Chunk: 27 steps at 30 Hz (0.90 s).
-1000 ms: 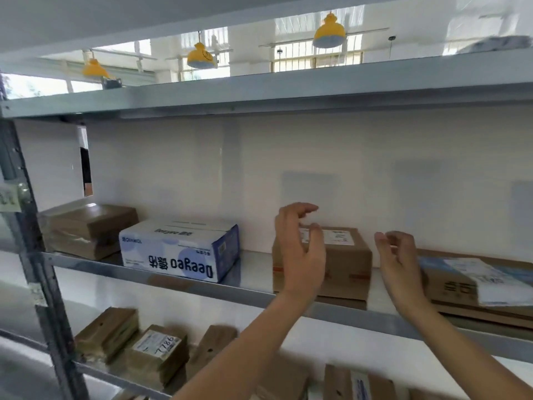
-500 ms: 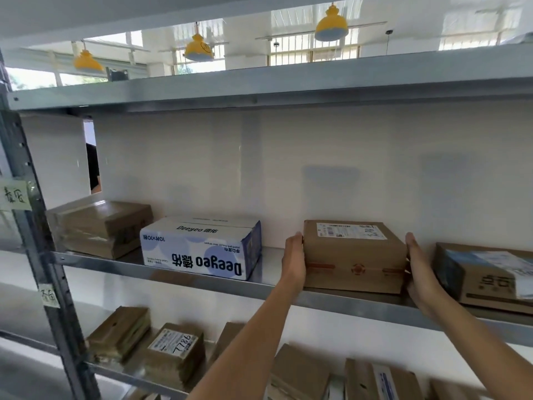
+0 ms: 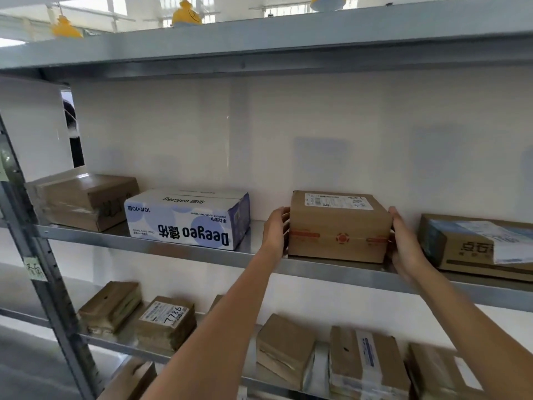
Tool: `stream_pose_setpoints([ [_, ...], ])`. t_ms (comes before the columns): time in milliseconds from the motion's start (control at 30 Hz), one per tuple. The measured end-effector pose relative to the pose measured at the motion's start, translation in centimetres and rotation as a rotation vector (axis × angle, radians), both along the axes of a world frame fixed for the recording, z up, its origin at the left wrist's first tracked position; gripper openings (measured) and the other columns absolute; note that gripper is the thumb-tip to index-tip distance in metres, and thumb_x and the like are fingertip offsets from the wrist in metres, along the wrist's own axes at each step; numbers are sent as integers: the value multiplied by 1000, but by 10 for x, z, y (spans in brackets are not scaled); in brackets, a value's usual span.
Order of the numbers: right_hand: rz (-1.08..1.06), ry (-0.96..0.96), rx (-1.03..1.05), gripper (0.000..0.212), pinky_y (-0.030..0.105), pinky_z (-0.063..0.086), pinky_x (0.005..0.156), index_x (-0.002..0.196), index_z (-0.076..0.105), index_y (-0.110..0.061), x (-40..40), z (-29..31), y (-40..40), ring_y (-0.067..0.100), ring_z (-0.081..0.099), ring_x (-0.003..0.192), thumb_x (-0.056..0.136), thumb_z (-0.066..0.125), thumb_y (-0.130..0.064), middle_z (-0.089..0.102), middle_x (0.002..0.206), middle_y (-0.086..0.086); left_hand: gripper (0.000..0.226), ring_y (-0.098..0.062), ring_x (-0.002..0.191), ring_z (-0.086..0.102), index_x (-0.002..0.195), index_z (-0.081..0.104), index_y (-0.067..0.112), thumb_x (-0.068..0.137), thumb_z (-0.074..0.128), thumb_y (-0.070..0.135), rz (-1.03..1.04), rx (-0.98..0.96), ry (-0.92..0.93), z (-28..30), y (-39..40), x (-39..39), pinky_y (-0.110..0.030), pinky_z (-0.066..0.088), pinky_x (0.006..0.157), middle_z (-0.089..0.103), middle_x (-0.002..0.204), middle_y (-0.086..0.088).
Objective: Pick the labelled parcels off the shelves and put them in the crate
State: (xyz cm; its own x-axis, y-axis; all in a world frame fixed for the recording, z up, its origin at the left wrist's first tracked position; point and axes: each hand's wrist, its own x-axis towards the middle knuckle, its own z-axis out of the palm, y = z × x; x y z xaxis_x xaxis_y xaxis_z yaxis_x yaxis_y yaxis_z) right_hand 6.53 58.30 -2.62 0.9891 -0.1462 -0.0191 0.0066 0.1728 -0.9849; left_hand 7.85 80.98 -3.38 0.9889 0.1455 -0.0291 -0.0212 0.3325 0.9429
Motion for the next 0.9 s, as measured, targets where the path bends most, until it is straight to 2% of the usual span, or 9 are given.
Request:
stream_pose_setpoints([
  [100, -1, 19, -36, 61, 43, 54, 83, 116, 62, -22, -2, 0, 0, 26, 64, 101, 85, 46, -72, 68, 110, 11, 35, -16, 87, 64, 108, 63, 24, 96, 36, 44, -9, 13, -4, -1, -1, 0, -31, 52, 74, 69, 99, 1],
  [167, 11, 6, -30, 57, 36, 51, 70, 118, 62, -21, -3, 1, 1, 24, 63, 96, 89, 44, -67, 67, 107, 10, 36, -16, 86, 64, 101, 63, 27, 97, 34, 46, -15, 16, -8, -1, -1, 1, -33, 53, 77, 69, 96, 1],
  [367, 26, 5, 2, 48, 33, 48, 65, 114, 60, -21, -4, 3, 2, 20, 62, 91, 93, 43, -60, 66, 102, 8, 42, -22, 94, 66, 90, 66, 31, 97, 30, 51, 12, 81, -25, -3, -2, 1, -48, 52, 96, 71, 93, -1],
  [467, 22, 29, 1, 44, 32, 48, 66, 105, 61, -23, -5, 3, 3, 21, 63, 91, 92, 45, -62, 67, 101, 8, 41, -24, 100, 66, 87, 66, 37, 95, 31, 56, 42, 120, -27, -5, -3, 1, -51, 51, 96, 71, 96, 0],
  [533, 15, 33, -2, 43, 32, 48, 65, 101, 61, -24, -5, 2, 2, 21, 63, 91, 91, 46, -63, 67, 101, 7, 42, -23, 102, 65, 94, 64, 38, 94, 29, 61, 58, 158, -36, -6, -4, 1, -51, 50, 97, 70, 102, 0],
  [667, 23, 33, -21, 51, 34, 52, 72, 111, 62, -22, -5, 1, 0, 24, 64, 99, 88, 49, -65, 68, 105, 8, 44, -21, 103, 64, 103, 62, 40, 92, 30, 67, 61, 170, -36, -6, -4, -1, -49, 51, 96, 69, 108, 1],
  [767, 37, -8, -12, 52, 41, 52, 86, 120, 62, -22, -4, 1, -2, 24, 62, 104, 91, 46, -62, 67, 112, 9, 45, -15, 105, 62, 112, 63, 37, 94, 32, 64, 45, 132, -45, -3, -2, -2, -40, 50, 95, 67, 117, 3],
  [833, 60, -60, -7, 49, 38, 50, 87, 125, 61, -25, -3, 0, -3, 22, 59, 109, 93, 46, -58, 66, 119, 7, 44, -11, 105, 60, 114, 63, 36, 96, 31, 60, 40, 100, -52, -3, -1, -3, -36, 48, 94, 66, 119, 6],
  [900, 78, -39, 10, 48, 39, 48, 87, 122, 63, -27, -4, -1, -5, 22, 59, 109, 89, 50, -59, 67, 118, 3, 43, -15, 108, 61, 109, 64, 38, 97, 29, 59, 28, 77, -52, -4, 1, -3, -41, 46, 100, 69, 114, 8],
])
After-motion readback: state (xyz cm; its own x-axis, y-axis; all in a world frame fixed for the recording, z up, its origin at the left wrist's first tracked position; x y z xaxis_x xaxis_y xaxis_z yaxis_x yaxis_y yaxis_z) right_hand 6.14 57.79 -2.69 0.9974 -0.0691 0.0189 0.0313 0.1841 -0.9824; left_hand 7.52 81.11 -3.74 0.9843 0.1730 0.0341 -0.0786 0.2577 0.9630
